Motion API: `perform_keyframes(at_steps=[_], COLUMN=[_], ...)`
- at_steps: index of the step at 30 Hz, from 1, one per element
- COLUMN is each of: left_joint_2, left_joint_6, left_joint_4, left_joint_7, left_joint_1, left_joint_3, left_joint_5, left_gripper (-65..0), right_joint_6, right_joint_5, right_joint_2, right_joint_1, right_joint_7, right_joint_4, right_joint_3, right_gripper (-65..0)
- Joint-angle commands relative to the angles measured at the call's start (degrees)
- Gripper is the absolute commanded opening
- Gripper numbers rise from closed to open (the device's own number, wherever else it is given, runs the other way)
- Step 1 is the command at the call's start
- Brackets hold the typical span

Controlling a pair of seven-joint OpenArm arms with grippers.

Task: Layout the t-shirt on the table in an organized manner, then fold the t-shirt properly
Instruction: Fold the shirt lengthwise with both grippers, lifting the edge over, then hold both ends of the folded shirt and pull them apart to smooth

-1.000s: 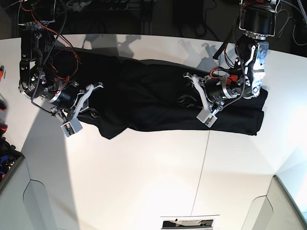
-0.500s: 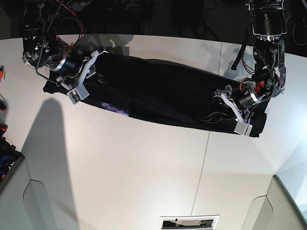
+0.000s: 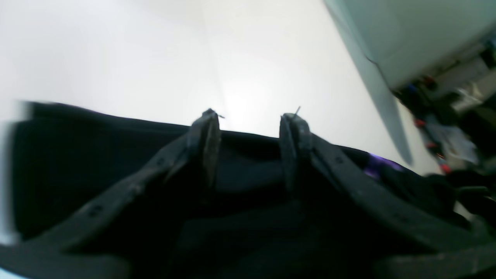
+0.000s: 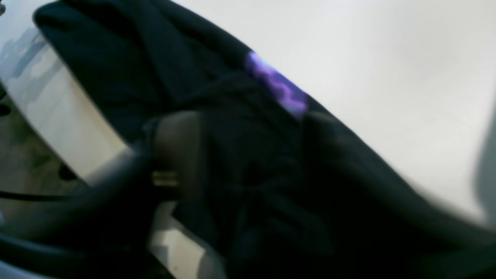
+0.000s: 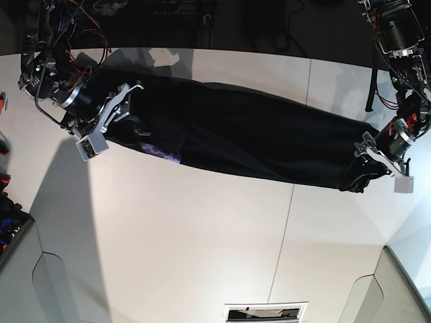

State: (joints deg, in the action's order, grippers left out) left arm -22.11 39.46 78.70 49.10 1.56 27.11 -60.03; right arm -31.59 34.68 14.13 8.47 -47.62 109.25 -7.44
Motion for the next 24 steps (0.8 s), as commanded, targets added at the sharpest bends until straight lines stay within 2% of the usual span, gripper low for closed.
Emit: perform_keyframes(at_steps=[1, 2, 5, 8, 11, 15, 19, 24], left_joint_2=[-1.2, -1.8, -3.6, -5.5, -7.3, -9.6, -10.8, -10.8], left_joint_6=[0.5, 0.5, 0.5, 0.5, 0.5, 0.5, 0.5, 0.5], left_joint_4=[0.7, 0.3, -3.1, -10.0, -17.9, -24.8, -25.6, -25.6], left_joint_7=[-1.4, -1.7, -5.2, -10.2, -13.4, -13.9, -15.5, -13.9], left_joint_1=[0.8, 0.8, 0.9, 1.6, 3.9, 6.1, 6.0, 5.6], left_joint_3=[1.2, 1.7, 1.7, 1.2, 1.2, 1.2, 1.2, 1.2], left_joint_5=[-1.3, -1.2, 1.9, 5.8, 8.5, 9.5, 13.6, 13.6], left_gripper=[-36.1, -35.9, -27.9, -25.9, -25.9, -25.9, -25.9, -25.9], right_joint_6=[-0.2, -0.2, -0.1, -0.1, -0.1, -0.1, -0.1, 0.1], right_joint_5=[0.5, -0.2, -3.5, -5.7, -6.5, -7.3, -7.8, -7.7], right_joint_2=[-0.4, -1.2, -3.8, -4.8, -4.6, -4.3, -3.8, 0.1], right_joint_1=[-0.5, -0.3, -0.3, -0.4, -0.3, 0.0, 0.9, 0.8], right_joint_7=[1.3, 1.4, 3.1, 4.1, 4.1, 3.8, 3.9, 4.2], right_joint_4=[0.9, 0.9, -0.4, -4.8, -10.4, -16.9, -20.0, -20.3], right_joint_3=[-0.1, -0.1, 0.3, 0.4, 0.4, 0.4, 0.4, 0.3], right_gripper=[-61.4, -65.0, -65.0, -65.0, -65.0, -65.0, -65.0, -65.0])
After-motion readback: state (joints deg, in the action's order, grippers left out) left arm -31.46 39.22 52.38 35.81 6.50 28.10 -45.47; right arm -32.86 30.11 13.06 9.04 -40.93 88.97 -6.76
